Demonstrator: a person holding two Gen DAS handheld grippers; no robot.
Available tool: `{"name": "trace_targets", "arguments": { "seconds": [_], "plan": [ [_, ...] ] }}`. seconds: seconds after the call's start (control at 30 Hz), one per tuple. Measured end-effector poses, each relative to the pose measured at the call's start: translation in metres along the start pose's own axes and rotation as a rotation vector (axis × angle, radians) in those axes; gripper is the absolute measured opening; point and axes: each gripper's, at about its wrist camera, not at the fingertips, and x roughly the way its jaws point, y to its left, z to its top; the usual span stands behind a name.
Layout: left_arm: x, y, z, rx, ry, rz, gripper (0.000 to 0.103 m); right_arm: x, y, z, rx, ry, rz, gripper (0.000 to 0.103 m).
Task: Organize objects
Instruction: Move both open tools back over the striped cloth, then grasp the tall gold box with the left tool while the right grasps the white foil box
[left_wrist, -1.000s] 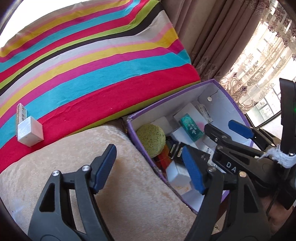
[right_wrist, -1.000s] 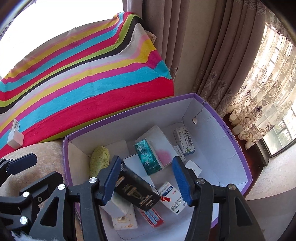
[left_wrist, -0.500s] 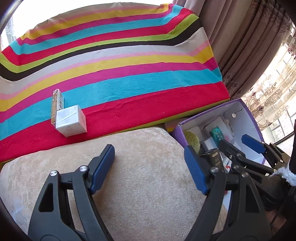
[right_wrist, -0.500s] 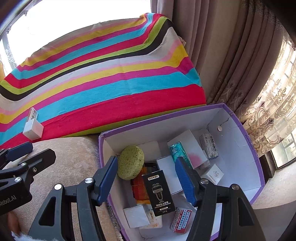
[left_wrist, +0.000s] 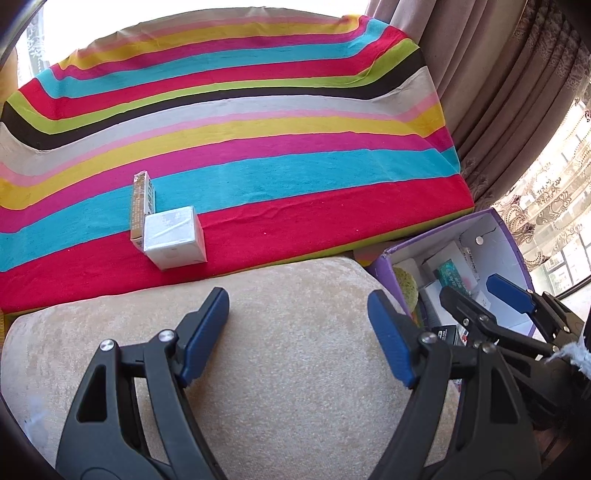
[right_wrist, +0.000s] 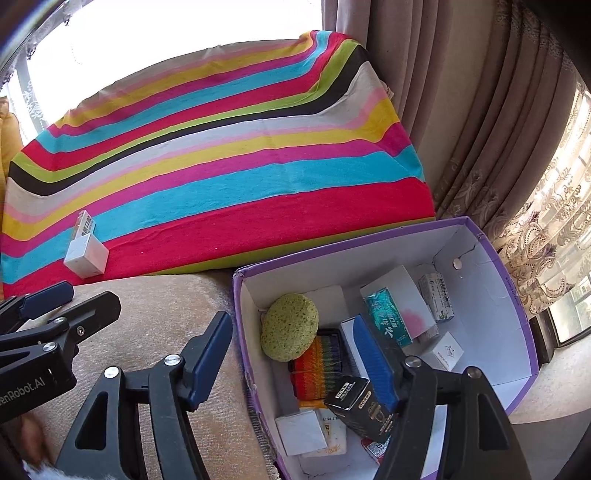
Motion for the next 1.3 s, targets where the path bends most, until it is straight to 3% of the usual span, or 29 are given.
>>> {"name": "trace_targets", "arguments": {
  "seconds": [0.43, 0.9, 1.13, 1.3],
  "plan": [
    [-0.006, 0.048, 0.006, -0.095, -0.021, 0.036, 0.08, 0.009, 0.047, 0.007, -0.073, 0.017, 0.074, 0.071],
    [-0.016, 0.145, 0.019, -0.293, -0.072, 0.071, 0.076, 0.017, 0.101, 0.018, -0.191, 0.025, 0.162, 0.073],
    [0.009, 0.163, 0.048, -0.293, -0.023, 0.064, 0.07, 0.022, 0.143, 0.026, -0.288, 0.048, 0.258, 0.075],
    [0.033, 0.168, 0.068, -0.305, 0.031, 0.008, 0.066, 0.03, 0.171, 0.032, -0.332, 0.066, 0.3, 0.077]
  ]
}}
